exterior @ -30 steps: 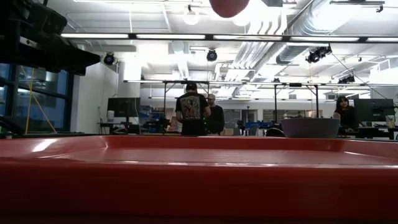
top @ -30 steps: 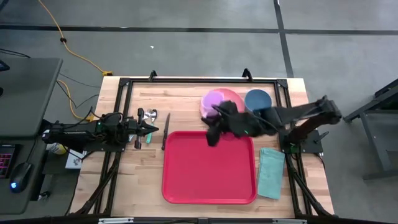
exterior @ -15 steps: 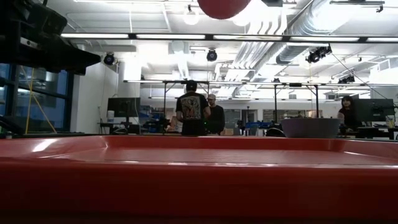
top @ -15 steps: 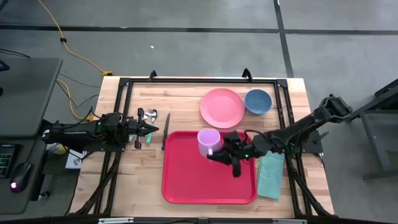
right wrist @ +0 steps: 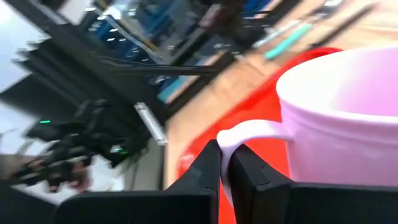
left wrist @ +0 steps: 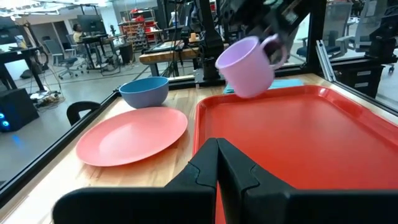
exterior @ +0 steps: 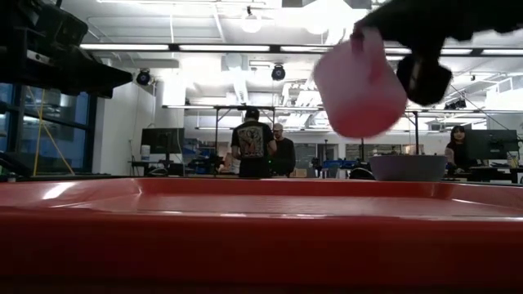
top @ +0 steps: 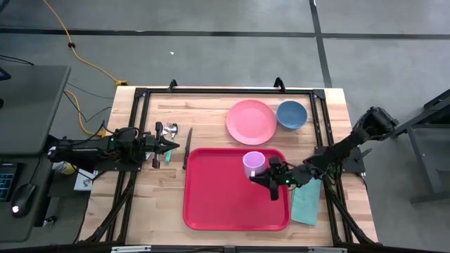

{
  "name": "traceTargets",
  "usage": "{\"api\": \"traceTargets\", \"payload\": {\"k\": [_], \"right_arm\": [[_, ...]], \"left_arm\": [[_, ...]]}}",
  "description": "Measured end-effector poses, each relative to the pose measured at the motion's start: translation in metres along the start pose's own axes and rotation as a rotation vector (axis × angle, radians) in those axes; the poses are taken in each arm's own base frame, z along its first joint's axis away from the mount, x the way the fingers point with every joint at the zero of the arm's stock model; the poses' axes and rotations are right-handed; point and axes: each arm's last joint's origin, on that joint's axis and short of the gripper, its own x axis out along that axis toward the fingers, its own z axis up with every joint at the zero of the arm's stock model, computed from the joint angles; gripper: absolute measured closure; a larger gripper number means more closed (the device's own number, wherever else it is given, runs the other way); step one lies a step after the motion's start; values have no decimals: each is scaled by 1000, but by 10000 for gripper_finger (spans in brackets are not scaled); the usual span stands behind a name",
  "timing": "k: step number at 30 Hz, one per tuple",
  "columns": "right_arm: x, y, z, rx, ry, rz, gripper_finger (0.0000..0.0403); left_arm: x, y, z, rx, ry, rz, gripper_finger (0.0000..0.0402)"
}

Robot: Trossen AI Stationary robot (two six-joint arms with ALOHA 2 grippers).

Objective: Set up tray
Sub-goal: Put the purple mug into the pink serving tray

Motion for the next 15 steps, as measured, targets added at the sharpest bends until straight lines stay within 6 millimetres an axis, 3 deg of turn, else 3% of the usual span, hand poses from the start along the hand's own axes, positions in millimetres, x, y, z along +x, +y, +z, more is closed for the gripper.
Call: {"api": "traceTargets", "payload": {"k": [15], "right_arm": [[-10,-41,-15,-25,1,-288,403]], "left_arm": [[0,0,0,0,1,0,364]]}}
